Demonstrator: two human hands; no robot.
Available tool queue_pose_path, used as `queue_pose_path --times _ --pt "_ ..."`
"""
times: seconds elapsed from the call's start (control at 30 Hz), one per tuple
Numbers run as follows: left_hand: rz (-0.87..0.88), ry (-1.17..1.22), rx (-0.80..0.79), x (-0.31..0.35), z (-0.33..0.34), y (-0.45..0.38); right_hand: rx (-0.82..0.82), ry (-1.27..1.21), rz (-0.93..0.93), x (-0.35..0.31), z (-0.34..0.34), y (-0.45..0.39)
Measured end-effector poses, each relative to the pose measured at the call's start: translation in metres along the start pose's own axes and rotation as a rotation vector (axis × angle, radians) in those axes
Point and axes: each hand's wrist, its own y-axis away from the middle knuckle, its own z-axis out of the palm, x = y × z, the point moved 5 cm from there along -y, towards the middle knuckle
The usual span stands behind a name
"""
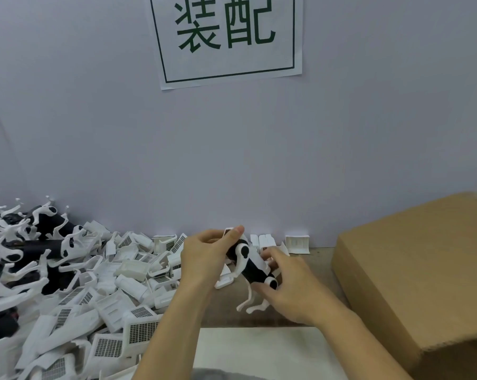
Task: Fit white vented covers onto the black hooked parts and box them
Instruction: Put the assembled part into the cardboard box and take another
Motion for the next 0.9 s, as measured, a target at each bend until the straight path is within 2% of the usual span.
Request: queue_pose_path --times 0.07,0.13,0.23,0.27,0.37,0.47,0.57,0.67,0.83,0.9 --pt "0.028 -0.081 -0.002 0.005 0.003 0.000 0.014 -0.017 0.019 0.003 0.002 -0.001" --pt "0.020 -0.064 -0.005 0.010 0.004 0.000 0.040 -0.135 0.041 0.006 -0.002 -0.001" --pt "-0.106 0.259 0.030 0.003 0.003 -0.002 0.113 -0.377 0.112 0.008 -0.011 0.001" --pt "-0.133 0.278 0.061 -0.003 0.004 -0.001 0.153 -0.429 0.130 0.008 -0.014 0.001" --pt "-0.160 0.040 0.082 -0.039 0.016 0.011 0.252 -0.601 0.190 0.002 -0.025 -0.001" --pt "-0.086 -0.295 -0.051 -0.065 0.036 0.021 0.288 -0.634 0.259 -0.003 -0.041 -0.005" --pt "-0.008 -0.419 -0.140 -0.071 0.048 0.023 0.330 -0.745 0.306 -0.007 -0.066 -0.007" --pt "0.020 -0.466 -0.139 -0.071 0.048 0.023 0.546 -0.870 0.308 -0.014 -0.115 0.002" --pt "0.017 -0.494 -0.145 -0.074 0.048 0.022 0.991 -0.797 0.280 -0.009 -0.211 0.044" --pt "0.022 -0.500 -0.148 -0.074 0.049 0.022 1.167 -0.876 0.255 0.000 -0.237 0.063"
